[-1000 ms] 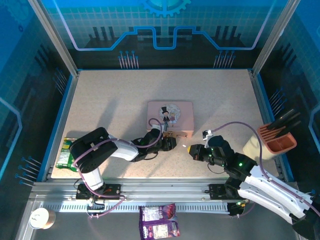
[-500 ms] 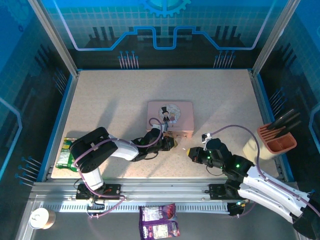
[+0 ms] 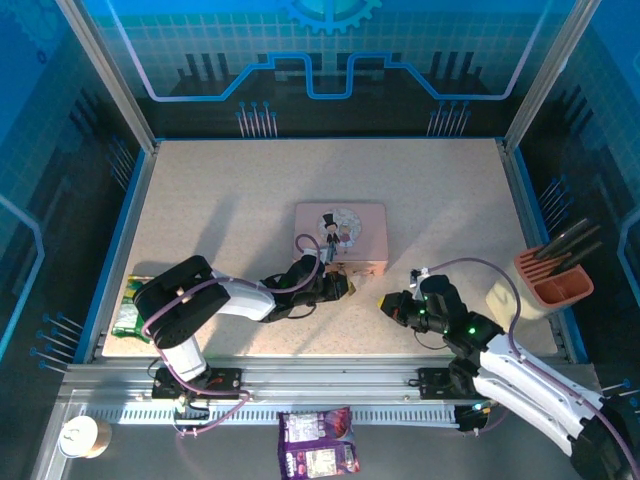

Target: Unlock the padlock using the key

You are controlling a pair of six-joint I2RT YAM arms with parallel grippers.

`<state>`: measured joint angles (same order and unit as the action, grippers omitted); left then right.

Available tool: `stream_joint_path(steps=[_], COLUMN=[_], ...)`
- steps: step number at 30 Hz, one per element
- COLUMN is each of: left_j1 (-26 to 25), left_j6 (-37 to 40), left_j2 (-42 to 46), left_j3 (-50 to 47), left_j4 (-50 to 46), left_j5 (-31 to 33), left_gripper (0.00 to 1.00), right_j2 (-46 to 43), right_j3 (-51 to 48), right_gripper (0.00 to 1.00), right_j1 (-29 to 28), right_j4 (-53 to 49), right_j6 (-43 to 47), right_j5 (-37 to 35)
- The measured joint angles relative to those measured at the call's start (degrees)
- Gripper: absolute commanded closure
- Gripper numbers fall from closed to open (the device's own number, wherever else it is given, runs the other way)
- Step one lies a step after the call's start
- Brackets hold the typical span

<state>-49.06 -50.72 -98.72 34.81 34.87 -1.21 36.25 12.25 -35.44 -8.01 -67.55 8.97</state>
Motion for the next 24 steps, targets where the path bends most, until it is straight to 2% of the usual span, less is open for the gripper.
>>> stream_joint_path(steps=[8, 16, 24], left_j1=[0.7, 1.3, 1.7], left_j6=[-2.1, -4.3, -7.8], left_j2=[0.9, 1.3, 1.3], left_j3=[0.0, 0.0, 0.0], left_j4=[-0.3, -0.1, 1.9], left_j5=[-2.9, -4.8, -5.8], left_gripper=[1.0, 1.0, 1.0], right_j2=[5.0, 7.2, 14.1], right_j3=[-3.7, -5.6, -5.7], right_gripper=[1.0, 1.0, 1.0], right_j1=[1.6, 6.3, 6.6], right_j4=[9.2, 16.2, 22.9], right_j6=[-3.3, -6.8, -9.7], right_j5=[4.8, 9.6, 13.6])
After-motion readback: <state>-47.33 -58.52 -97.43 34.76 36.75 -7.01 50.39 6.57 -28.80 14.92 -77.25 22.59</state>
